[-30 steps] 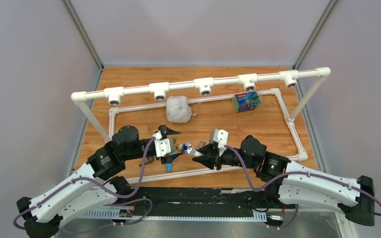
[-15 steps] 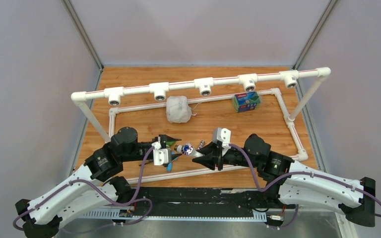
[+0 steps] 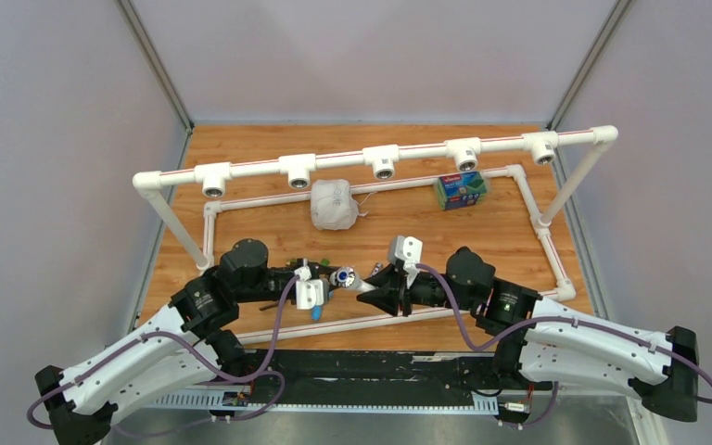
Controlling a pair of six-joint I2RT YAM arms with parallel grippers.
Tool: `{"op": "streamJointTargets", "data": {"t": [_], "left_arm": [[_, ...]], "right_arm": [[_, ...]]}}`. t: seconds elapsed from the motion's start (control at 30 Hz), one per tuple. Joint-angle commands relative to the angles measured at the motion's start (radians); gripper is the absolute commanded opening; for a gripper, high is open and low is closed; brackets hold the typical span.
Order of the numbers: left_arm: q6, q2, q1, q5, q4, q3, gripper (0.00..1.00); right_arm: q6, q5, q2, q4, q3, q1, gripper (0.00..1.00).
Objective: Install the water faucets
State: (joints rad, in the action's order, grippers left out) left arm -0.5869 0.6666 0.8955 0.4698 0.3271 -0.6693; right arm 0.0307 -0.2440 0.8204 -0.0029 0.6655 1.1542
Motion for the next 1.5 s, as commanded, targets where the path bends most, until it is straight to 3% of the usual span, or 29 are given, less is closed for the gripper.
{"op": "streamJointTargets", "data": {"t": [0.0,0.07,0.17,0.3,0.7,0.77,0.9,0.93,0.97,1.0,1.13,1.23,1.47], "left_arm": [[0.041,0.011,0.0,-0.063,-0.131,0.014,0.0],[0.053,0.017,0.0,-0.1,-0.12,0.013,0.0],[0.065,0.025,0.0,-0.12,-0.115,0.023,0.0],[0.082,0.018,-0.001,-0.154,-0.114,0.027,0.0],[0.13,-0.004,-0.017,-0.174,-0.123,0.028,0.0],[0.14,-0.004,-0.02,-0.166,-0.132,0.031,0.0],[0.174,-0.002,-0.026,-0.169,-0.161,0.039,0.0],[0.18,-0.002,-0.027,-0.184,-0.166,0.039,0.01],[0.2,-0.002,-0.026,-0.197,-0.18,0.037,0.06],[0.226,-0.001,-0.026,-0.221,-0.195,0.031,0.18],[0.307,0.017,-0.026,-0.243,-0.191,-0.015,0.37],[0.352,0.028,-0.027,-0.261,-0.152,-0.065,0.54],[0.446,0.051,-0.026,-0.329,0.062,-0.228,0.68]], "right_arm": [[0.023,0.026,0.037,0.067,0.057,0.006,0.22],[0.021,0.063,0.052,0.067,0.063,0.004,0.42],[0.012,0.092,0.086,0.067,0.083,0.006,0.5],[0.006,0.098,0.138,0.069,0.108,0.004,0.49],[0.008,0.16,0.204,0.129,0.105,0.004,0.32],[0.009,0.167,0.209,0.138,0.102,0.004,0.24],[0.02,0.201,0.215,0.15,0.097,0.004,0.0],[0.023,0.231,0.218,0.149,0.097,0.004,0.0],[0.026,0.282,0.22,0.147,0.098,0.004,0.0],[0.028,0.322,0.218,0.144,0.097,0.004,0.0],[-0.124,0.289,0.214,0.123,0.074,0.002,0.0],[-0.062,0.29,0.18,0.086,0.075,-0.004,0.0],[0.095,0.318,0.021,0.083,-0.018,-0.042,0.0]]}}
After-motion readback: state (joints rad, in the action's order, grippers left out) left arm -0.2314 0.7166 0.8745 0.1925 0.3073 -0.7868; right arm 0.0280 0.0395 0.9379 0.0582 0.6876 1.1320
